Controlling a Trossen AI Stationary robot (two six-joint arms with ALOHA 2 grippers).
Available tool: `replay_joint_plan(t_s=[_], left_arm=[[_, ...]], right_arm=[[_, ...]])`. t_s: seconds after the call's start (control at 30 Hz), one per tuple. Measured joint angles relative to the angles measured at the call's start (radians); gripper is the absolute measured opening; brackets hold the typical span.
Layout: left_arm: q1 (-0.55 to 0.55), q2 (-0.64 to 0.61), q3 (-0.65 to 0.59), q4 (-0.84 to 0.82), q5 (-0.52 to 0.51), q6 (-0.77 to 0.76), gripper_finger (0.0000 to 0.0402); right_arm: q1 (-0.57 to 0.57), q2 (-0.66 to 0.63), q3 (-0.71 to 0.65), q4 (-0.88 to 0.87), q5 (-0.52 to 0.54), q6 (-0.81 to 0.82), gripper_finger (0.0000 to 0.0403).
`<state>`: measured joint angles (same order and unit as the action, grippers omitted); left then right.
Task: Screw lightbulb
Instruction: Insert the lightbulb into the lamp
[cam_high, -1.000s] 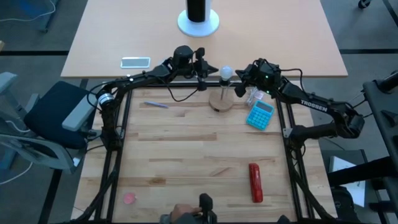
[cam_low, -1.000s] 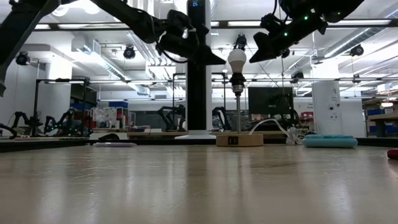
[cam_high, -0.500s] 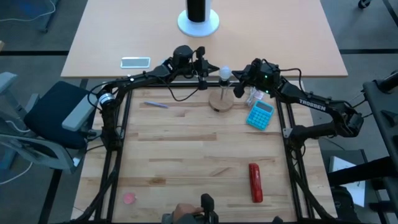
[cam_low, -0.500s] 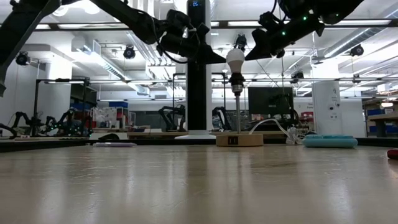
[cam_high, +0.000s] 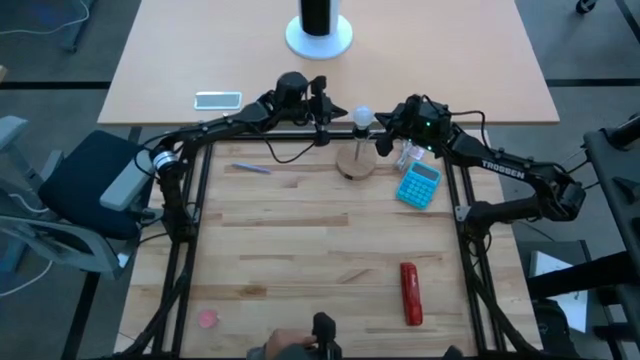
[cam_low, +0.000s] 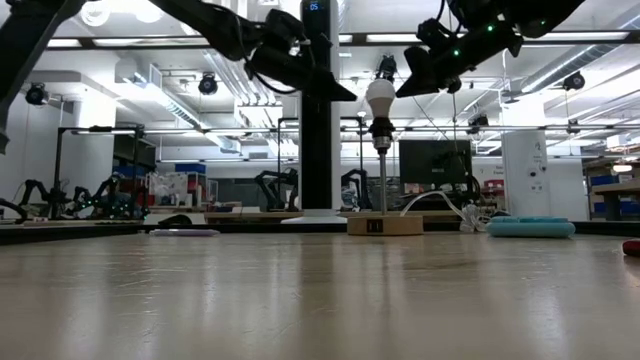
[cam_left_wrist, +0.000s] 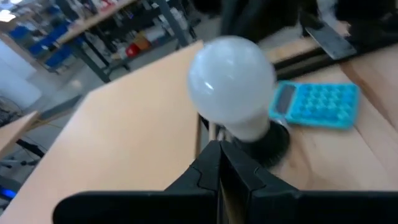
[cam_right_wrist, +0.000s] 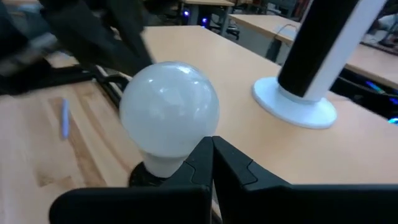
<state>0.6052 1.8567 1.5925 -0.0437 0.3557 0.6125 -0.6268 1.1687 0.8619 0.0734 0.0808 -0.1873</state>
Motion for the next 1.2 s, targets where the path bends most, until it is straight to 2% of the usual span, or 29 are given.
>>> replay_joint_plan(t_s=[0.13, 0.3, 0.7, 1.2], left_arm=[[0.000, -0.014, 0.000, -0.057, 0.050, 0.033, 0.0000], [-0.008, -0.004, 0.000, 0.015, 0.102, 0.020, 0.0000], [-0.019, 0.044, 0.000, 0.114, 0.103, -0.028, 0.0000], [-0.016, 0.050, 0.000, 0.122, 0.051, -0.040, 0.0000]], right_arm=[[-0.016, 0.000, 0.000, -0.002, -0.001, -0.021, 0.0000], [-0.018, 0.001, 0.000, 0.011, -0.004, -0.032, 0.0000], [-0.018, 0.001, 0.000, 0.010, -0.049, -0.026, 0.0000], [0.009, -0.005, 0.001, -0.067, -0.102, 0.016, 0.0000]])
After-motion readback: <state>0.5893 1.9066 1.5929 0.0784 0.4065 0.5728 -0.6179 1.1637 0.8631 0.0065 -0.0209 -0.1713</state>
